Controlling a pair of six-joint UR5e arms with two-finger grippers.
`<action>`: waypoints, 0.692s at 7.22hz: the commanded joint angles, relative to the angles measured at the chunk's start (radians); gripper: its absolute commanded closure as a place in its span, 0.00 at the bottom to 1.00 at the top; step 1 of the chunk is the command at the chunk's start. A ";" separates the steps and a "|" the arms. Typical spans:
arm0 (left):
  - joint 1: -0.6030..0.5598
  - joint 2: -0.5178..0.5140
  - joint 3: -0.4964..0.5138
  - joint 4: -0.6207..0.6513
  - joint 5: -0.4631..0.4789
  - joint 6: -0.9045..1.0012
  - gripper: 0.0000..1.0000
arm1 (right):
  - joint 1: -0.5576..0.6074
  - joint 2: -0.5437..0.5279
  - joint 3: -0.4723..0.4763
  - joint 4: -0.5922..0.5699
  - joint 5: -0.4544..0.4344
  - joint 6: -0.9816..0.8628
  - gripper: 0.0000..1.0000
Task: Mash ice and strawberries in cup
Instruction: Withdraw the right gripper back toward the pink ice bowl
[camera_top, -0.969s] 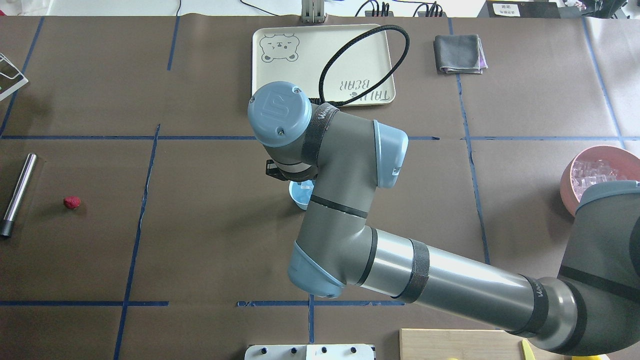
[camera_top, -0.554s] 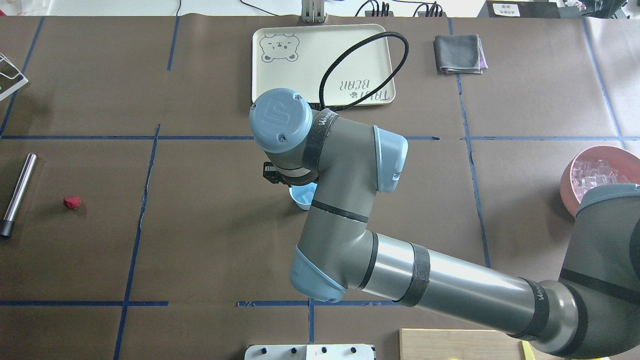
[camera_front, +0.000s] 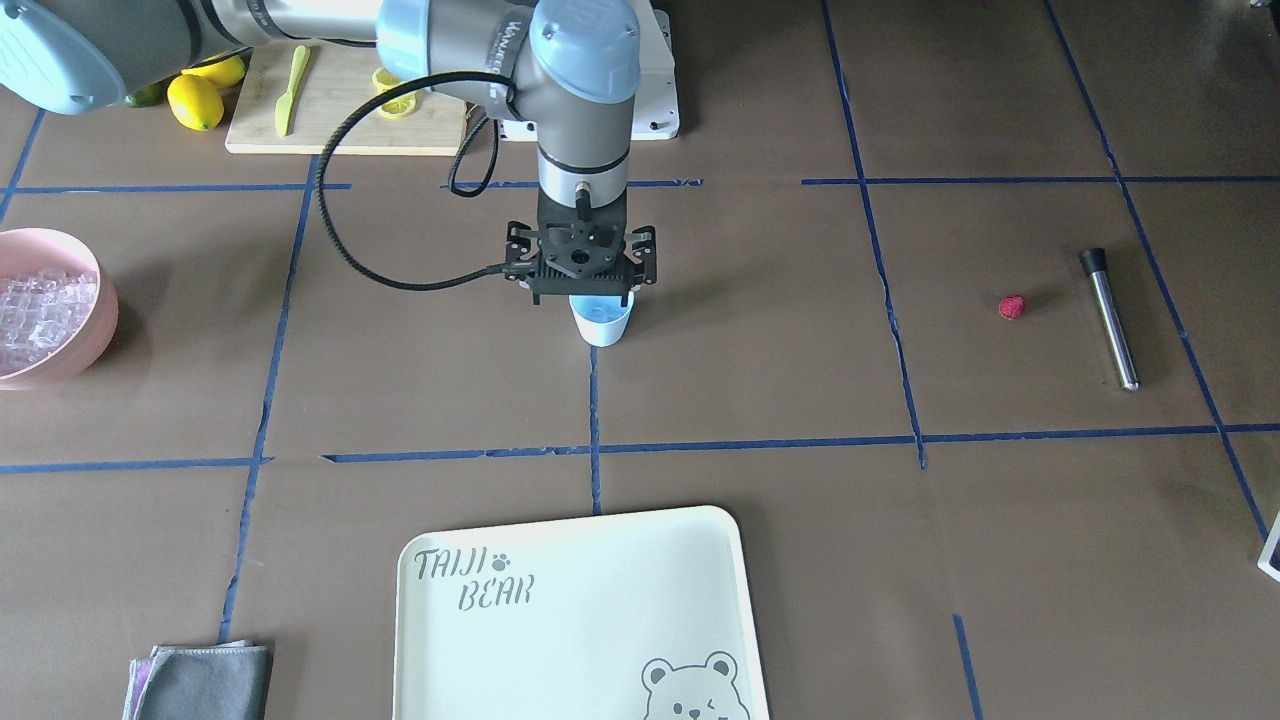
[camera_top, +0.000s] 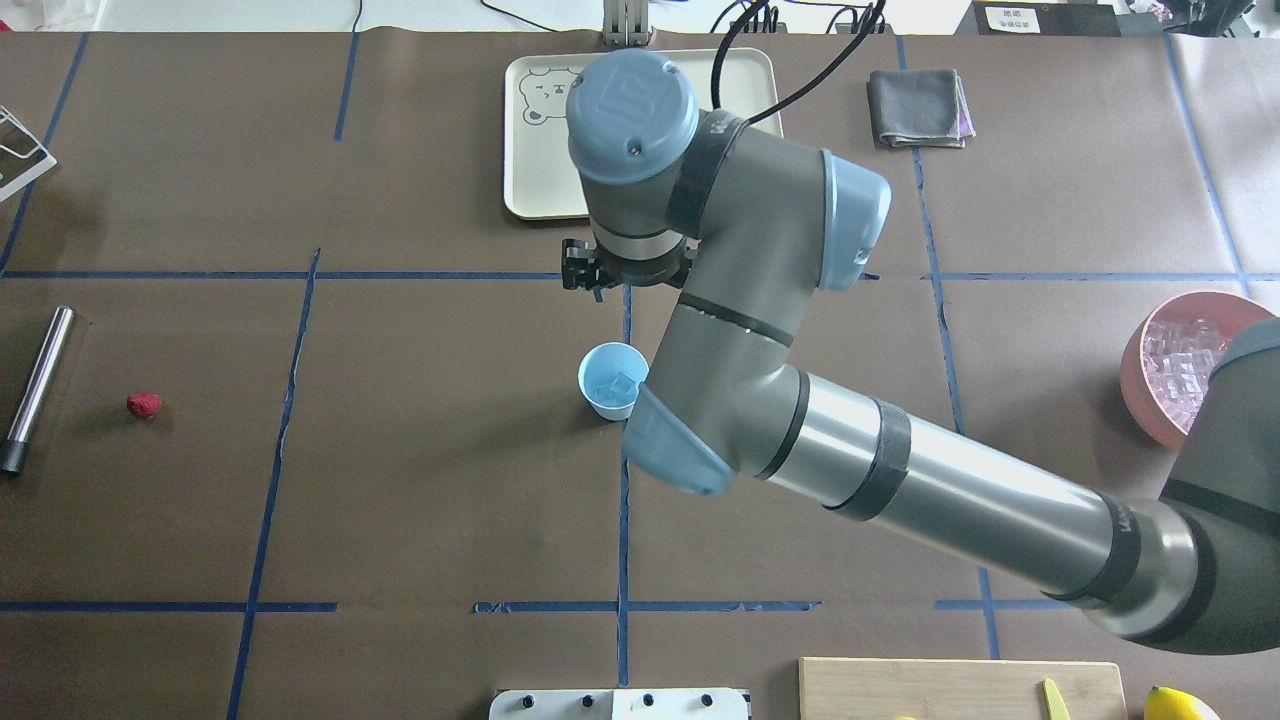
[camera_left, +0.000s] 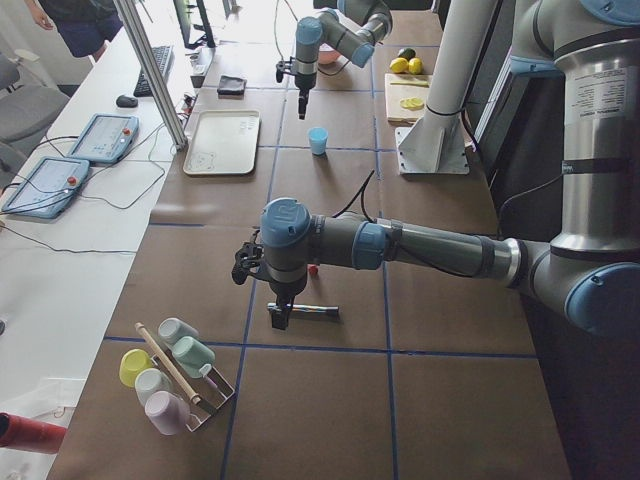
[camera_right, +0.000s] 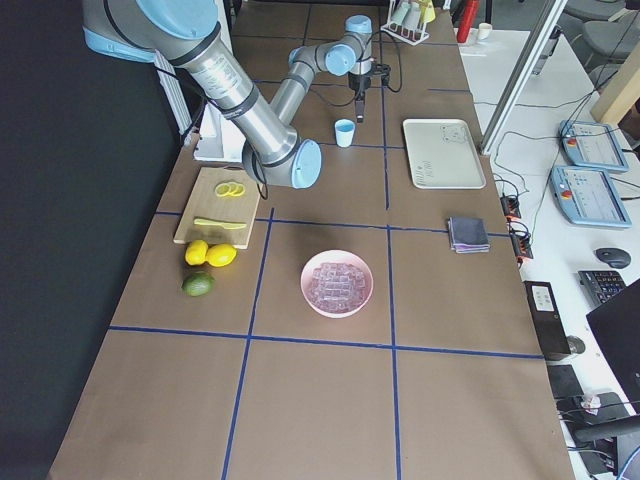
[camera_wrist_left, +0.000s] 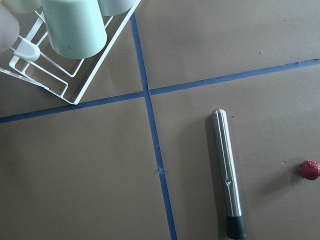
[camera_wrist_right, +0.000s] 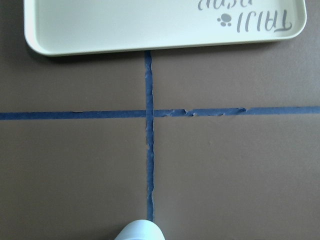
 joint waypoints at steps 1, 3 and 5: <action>0.000 -0.012 0.004 -0.009 0.001 -0.006 0.00 | 0.160 -0.072 0.007 0.000 0.122 -0.203 0.01; 0.002 -0.027 0.002 -0.063 0.001 -0.005 0.00 | 0.345 -0.183 0.007 0.000 0.205 -0.497 0.01; 0.002 -0.029 -0.001 -0.108 0.000 -0.009 0.00 | 0.508 -0.399 0.087 0.019 0.320 -0.833 0.01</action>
